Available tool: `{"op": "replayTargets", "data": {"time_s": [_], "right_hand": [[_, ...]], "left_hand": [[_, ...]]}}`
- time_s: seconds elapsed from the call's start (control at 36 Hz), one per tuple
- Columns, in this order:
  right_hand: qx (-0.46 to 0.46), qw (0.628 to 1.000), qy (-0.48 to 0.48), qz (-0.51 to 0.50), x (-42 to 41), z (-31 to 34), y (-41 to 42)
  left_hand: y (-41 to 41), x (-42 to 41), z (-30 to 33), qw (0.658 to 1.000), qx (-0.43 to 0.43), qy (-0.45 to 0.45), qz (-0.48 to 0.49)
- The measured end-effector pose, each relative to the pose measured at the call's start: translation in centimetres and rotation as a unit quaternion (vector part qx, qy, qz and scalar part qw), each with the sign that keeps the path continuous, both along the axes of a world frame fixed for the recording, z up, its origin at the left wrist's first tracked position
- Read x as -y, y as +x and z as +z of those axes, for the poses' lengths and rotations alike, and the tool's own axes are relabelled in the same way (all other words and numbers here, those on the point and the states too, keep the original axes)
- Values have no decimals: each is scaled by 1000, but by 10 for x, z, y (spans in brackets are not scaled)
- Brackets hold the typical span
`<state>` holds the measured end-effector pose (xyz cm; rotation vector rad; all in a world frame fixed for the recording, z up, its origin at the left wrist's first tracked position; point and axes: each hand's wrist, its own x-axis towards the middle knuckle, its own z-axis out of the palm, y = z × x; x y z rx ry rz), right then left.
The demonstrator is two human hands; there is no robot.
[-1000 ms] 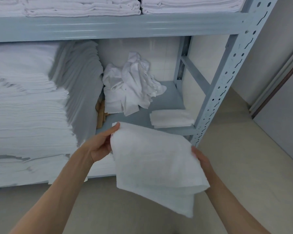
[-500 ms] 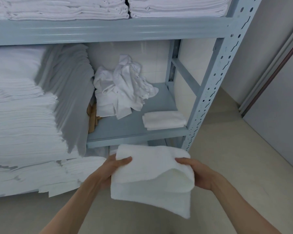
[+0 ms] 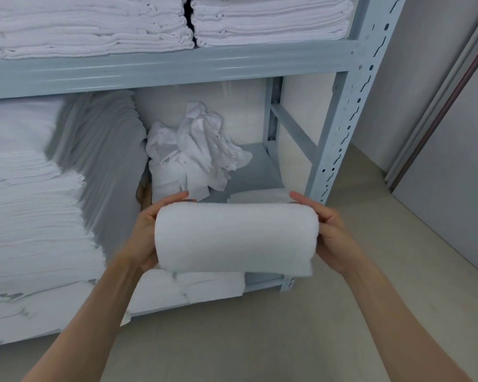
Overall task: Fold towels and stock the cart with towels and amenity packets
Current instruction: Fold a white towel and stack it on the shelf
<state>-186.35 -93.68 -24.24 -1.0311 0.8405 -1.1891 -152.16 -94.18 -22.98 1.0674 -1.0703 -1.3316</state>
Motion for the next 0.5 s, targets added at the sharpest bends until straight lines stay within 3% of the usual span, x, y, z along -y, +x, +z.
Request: {"op": "replayTargets", "data": {"time_s": [0.08, 0.17, 0.33, 0.5], "right_hand": [[27, 998, 58, -16, 1, -14, 6], [-16, 991, 127, -36, 1, -24, 6], [34, 989, 144, 27, 1, -31, 7], [81, 975, 207, 1, 13, -42, 4]], "left_hand": [[0, 0, -16, 996, 22, 82, 39], [5, -6, -27, 996, 45, 69, -15], [-2, -7, -32, 993, 78, 64, -57], [-10, -5, -33, 987, 97, 119, -52]]}}
